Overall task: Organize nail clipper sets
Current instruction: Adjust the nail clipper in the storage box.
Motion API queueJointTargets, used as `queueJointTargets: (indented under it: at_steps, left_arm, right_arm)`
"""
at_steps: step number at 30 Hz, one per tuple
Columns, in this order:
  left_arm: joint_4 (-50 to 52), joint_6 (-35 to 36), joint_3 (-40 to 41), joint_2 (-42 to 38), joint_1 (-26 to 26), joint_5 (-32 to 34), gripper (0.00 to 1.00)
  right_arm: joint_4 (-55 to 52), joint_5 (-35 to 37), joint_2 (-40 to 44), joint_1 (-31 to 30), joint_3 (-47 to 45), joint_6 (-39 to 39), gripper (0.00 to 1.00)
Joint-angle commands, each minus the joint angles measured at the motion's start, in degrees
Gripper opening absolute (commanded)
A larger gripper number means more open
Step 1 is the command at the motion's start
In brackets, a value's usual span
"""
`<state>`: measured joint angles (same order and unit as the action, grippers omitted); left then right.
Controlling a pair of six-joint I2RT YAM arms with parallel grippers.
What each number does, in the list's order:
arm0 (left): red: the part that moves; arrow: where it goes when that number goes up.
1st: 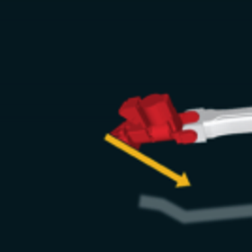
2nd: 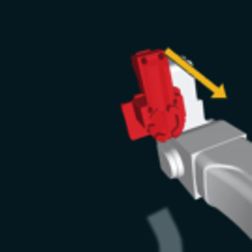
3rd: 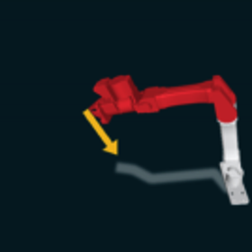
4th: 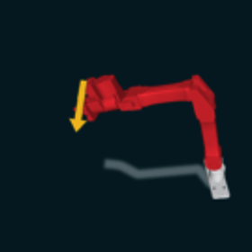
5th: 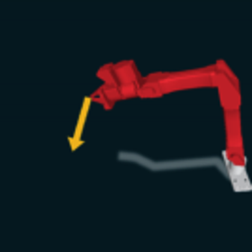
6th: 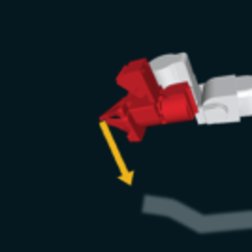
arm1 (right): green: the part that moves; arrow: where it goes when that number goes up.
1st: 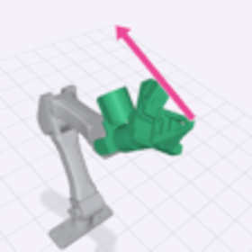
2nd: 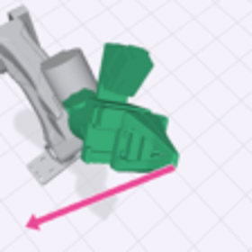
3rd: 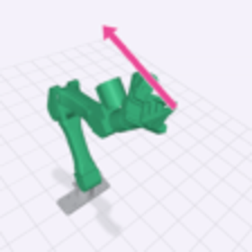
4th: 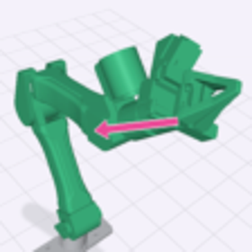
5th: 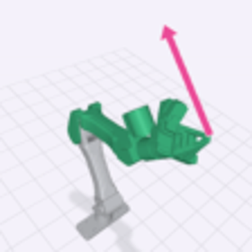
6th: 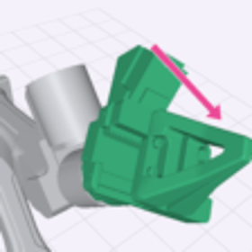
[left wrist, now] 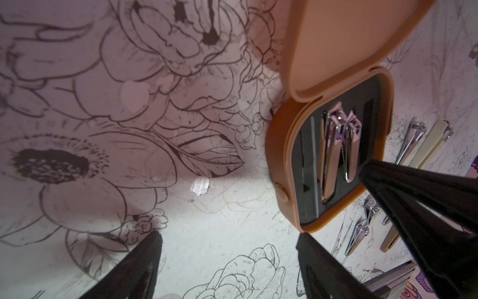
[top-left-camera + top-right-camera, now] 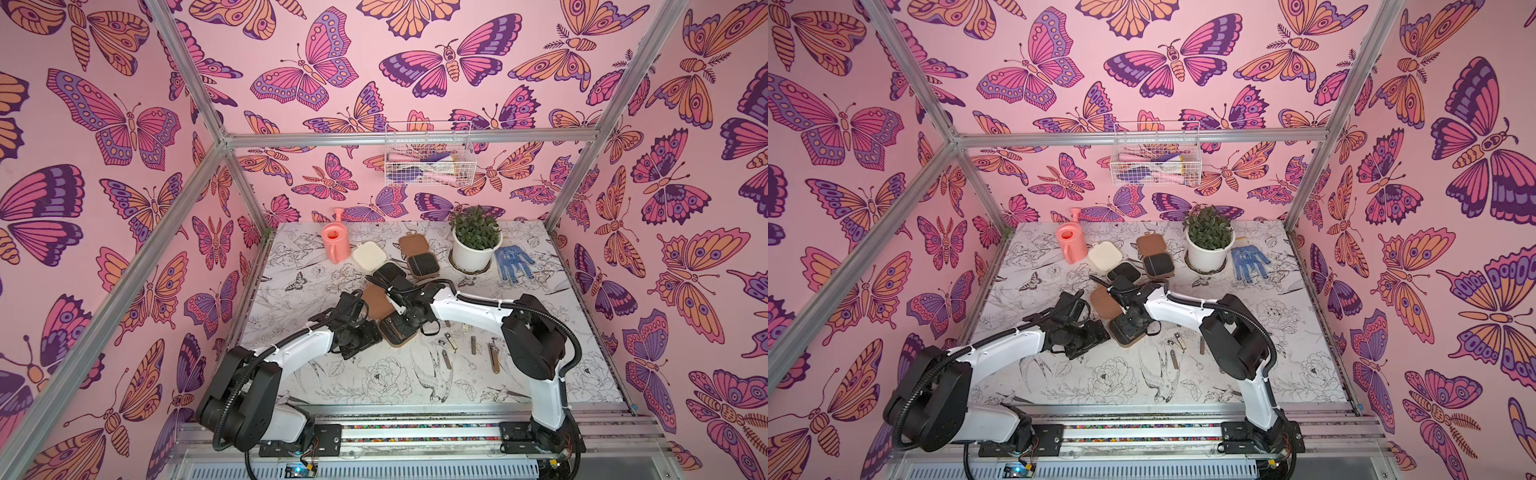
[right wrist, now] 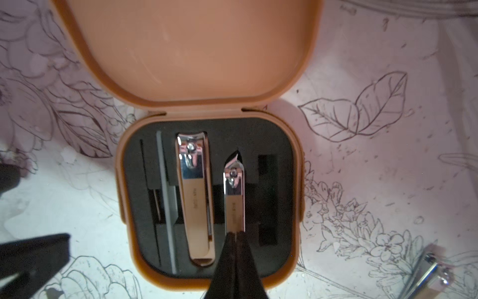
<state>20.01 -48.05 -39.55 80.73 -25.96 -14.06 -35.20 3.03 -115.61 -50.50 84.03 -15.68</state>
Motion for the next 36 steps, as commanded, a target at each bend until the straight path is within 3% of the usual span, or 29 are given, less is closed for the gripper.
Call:
queueJointTargets:
  at_steps: [1, 36]
  left_arm:
    - [1.66, 0.59, 0.87, -0.38, -0.43, 0.56, 0.84]
    - [1.63, 0.52, 1.07, -0.40, -0.41, 0.49, 0.84]
  right_arm:
    - [-0.41, -0.52, 0.74, -0.11, -0.86, -1.55, 0.04]
    - [3.28, 0.22, -4.40, -0.12, -6.74, -4.31, 0.02]
